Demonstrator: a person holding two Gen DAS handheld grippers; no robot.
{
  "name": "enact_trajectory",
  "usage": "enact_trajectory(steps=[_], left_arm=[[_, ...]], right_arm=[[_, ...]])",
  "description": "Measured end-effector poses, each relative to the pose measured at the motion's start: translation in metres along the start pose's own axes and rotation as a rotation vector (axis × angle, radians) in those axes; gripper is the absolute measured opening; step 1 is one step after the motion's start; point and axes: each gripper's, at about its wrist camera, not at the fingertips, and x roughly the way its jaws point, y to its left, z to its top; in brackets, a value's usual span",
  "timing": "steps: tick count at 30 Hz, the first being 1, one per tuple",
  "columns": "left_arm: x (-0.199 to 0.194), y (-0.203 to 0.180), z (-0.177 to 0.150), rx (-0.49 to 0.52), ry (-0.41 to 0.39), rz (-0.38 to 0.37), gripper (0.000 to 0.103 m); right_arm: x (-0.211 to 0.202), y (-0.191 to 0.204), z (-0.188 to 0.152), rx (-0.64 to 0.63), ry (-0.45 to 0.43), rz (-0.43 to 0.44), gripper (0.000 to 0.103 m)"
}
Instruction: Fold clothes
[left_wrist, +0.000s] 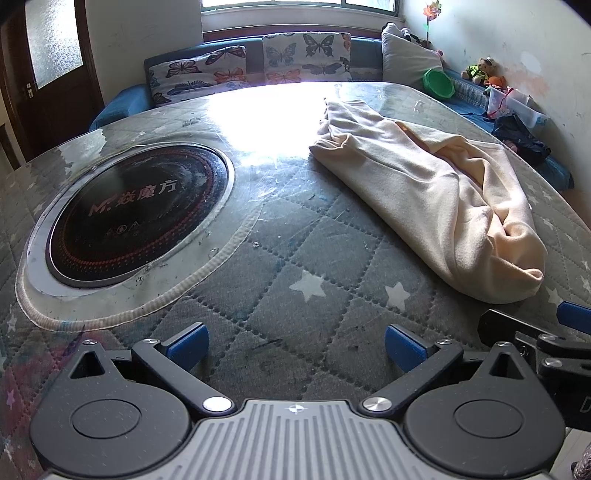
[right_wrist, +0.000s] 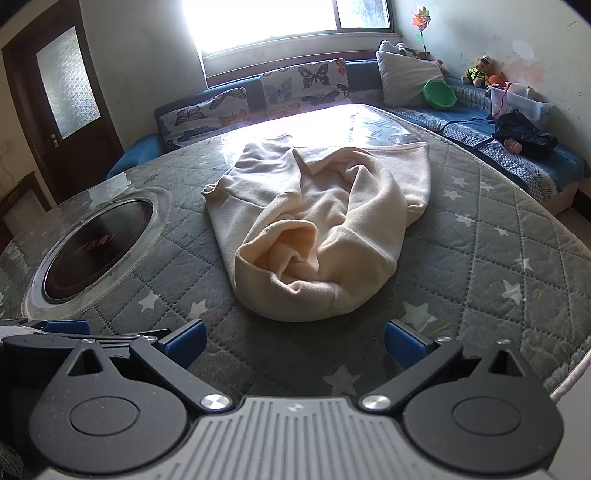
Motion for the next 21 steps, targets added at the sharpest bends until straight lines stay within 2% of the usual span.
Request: enact_trajectory(steps=[21], left_arm=[[0.0075, -0.0017, 0.0081, 0.013, 0.005, -0.007, 0.103]], right_arm=[[0.0053, -0.0018, 0.0057, 0.010, 0.006, -0.003, 0.103]])
